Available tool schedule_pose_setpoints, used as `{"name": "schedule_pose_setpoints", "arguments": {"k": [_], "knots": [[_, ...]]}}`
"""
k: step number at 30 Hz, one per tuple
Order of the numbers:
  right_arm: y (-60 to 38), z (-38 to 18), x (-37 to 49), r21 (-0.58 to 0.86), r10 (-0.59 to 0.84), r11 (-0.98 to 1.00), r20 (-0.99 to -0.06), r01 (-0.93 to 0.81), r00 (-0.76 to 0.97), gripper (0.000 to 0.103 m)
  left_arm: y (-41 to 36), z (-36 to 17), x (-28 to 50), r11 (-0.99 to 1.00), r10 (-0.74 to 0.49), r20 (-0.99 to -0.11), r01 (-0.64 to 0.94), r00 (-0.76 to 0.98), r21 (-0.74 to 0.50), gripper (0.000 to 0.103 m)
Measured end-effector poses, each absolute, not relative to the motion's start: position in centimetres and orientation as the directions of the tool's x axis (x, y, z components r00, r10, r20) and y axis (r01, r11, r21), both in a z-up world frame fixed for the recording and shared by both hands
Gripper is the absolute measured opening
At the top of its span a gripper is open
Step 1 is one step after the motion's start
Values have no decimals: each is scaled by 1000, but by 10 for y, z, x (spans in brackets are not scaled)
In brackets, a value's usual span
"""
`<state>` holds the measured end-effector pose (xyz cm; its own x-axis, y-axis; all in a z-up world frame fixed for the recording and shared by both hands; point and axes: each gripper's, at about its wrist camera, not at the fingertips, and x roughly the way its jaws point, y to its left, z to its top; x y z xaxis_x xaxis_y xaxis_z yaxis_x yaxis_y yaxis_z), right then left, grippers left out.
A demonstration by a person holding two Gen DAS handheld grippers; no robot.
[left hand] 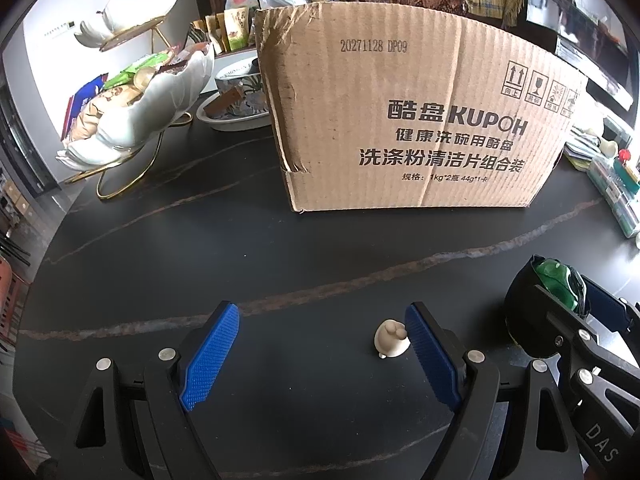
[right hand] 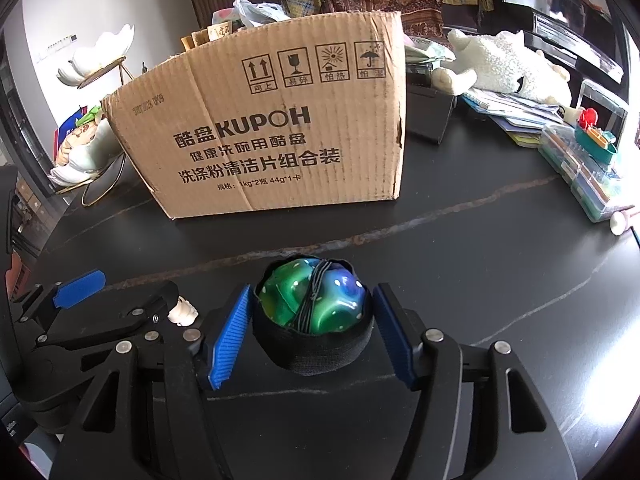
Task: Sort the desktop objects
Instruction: 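Lower the right gripper around the green ball holder and close it, then close the left gripper on the small white figurine while the right gripper holds the green ball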
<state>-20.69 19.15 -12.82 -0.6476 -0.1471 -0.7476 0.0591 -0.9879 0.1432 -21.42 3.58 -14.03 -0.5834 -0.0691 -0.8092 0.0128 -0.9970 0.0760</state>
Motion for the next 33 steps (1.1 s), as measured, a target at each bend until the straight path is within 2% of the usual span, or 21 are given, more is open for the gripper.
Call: {"name": "schedule_pose_setpoints", "arguments": {"k": [9, 18, 33], "knots": [[190, -117, -193, 107, -116, -993, -730, 55, -674, 58, 36, -129, -202, -1000, -15, -792, -8, -611, 25, 82], [199, -117, -189, 113, -105, -993, -742, 30, -662, 58, 49, -134, -204, -999, -28, -797, -18, -603, 49, 82], [199, -125, -190, 85, -83, -996, -756, 29, -650, 58, 54, -166, -213, -999, -13, -865, -30, -502, 32, 82]]}}
